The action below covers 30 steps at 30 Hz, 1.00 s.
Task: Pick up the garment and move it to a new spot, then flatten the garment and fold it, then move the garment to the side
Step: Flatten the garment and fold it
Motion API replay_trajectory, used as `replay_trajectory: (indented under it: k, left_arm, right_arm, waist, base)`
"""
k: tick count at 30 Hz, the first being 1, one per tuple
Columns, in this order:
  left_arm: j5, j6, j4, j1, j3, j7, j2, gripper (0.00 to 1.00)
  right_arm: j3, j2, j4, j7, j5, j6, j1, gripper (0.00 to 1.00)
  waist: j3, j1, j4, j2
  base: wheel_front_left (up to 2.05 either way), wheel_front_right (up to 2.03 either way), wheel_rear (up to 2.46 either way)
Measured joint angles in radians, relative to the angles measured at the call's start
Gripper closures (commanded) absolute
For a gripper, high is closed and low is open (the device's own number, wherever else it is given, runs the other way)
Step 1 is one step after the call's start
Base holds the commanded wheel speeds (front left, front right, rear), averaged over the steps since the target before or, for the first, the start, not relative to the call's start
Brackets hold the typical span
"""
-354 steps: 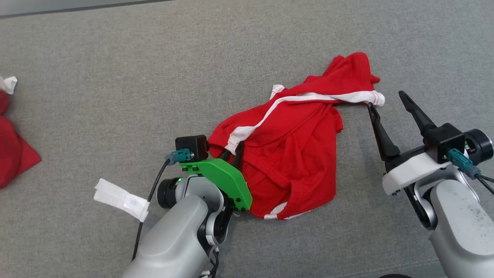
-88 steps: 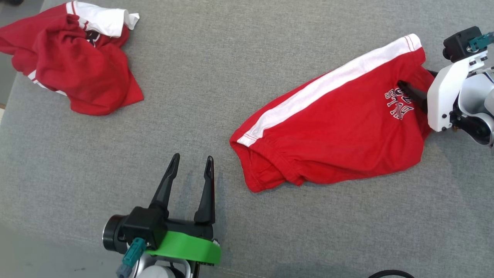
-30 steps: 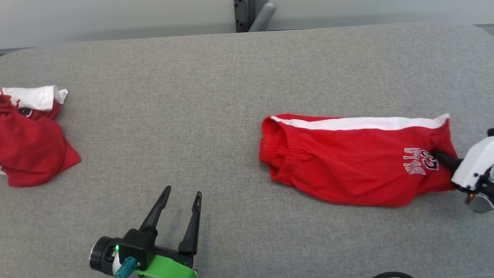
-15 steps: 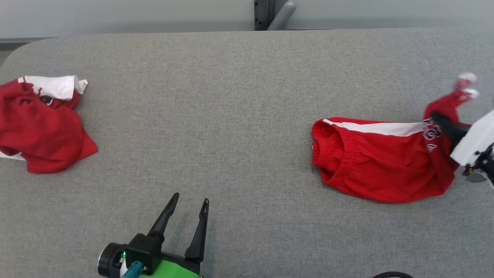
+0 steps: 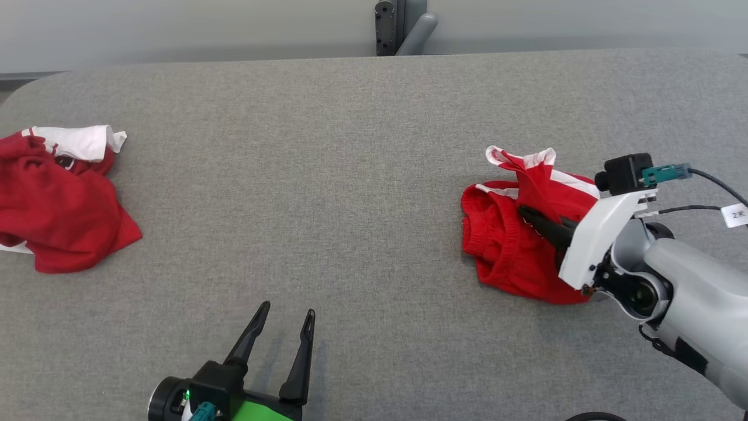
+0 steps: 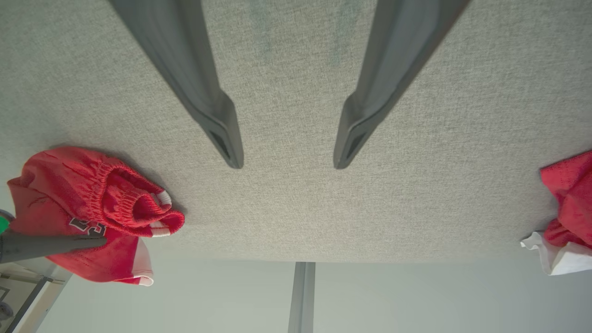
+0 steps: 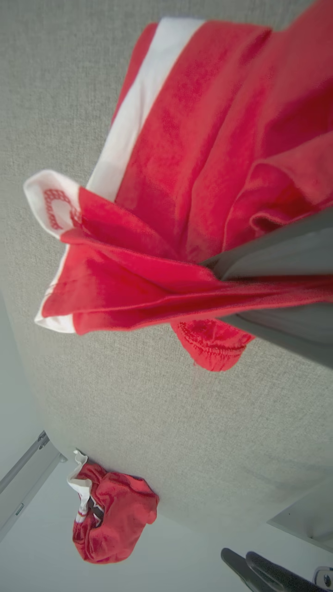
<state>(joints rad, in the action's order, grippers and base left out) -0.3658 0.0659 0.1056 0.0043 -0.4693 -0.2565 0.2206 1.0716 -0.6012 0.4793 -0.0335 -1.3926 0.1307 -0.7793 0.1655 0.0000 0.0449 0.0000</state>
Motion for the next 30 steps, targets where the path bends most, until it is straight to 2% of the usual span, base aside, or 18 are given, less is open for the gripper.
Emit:
replay_trajectory:
  k: [7, 13, 15, 16, 25, 30]
  left_arm:
    - [-0.002, 0.000, 0.007, -0.002, -0.010, 0.001, -0.001, 0.00]
    - [-0.005, 0.000, 0.018, -0.003, -0.015, 0.001, -0.003, 0.00]
    - [-0.008, 0.000, 0.021, -0.003, -0.015, 0.001, -0.003, 0.00]
    - [-0.009, 0.001, 0.021, -0.003, -0.014, 0.001, -0.003, 0.00]
    - [-0.022, 0.004, 0.030, 0.001, -0.012, 0.000, -0.008, 0.00]
    - [-0.036, 0.006, 0.032, 0.022, -0.001, 0.000, -0.007, 0.00]
  right_arm:
    - [-0.008, 0.198, 0.167, -0.008, 0.092, 0.000, -0.010, 1.00]
    - [-0.033, 0.297, 0.252, 0.002, 0.153, 0.000, -0.017, 0.98]
    - [-0.042, 0.308, 0.262, 0.006, 0.173, 0.000, -0.019, 0.36]
    - [-0.049, 0.312, 0.267, 0.010, 0.181, 0.000, -0.019, 0.00]
    - [-0.104, 0.290, 0.215, 0.015, 0.243, 0.000, 0.003, 0.00]
    - [-0.179, 0.185, 0.076, 0.035, 0.294, 0.000, 0.062, 0.00]
  waist:
    - [0.006, 0.0000, -0.018, 0.0000]
    - [0.001, 0.0000, -0.021, 0.0000]
    - [0.000, 0.0000, -0.021, 0.0000]
    - [0.000, 0.0000, -0.021, 0.0000]
    - [-0.014, 0.0001, -0.034, 0.0000]
    - [-0.040, 0.0000, -0.046, 0.0000]
  base:
    - [0.00, 0.00, 0.00]
    - [0.00, 0.00, 0.00]
    - [0.00, 0.00, 0.00]
    - [0.00, 0.00, 0.00]
    - [0.00, 0.00, 0.00]
    - [0.00, 0.00, 0.00]
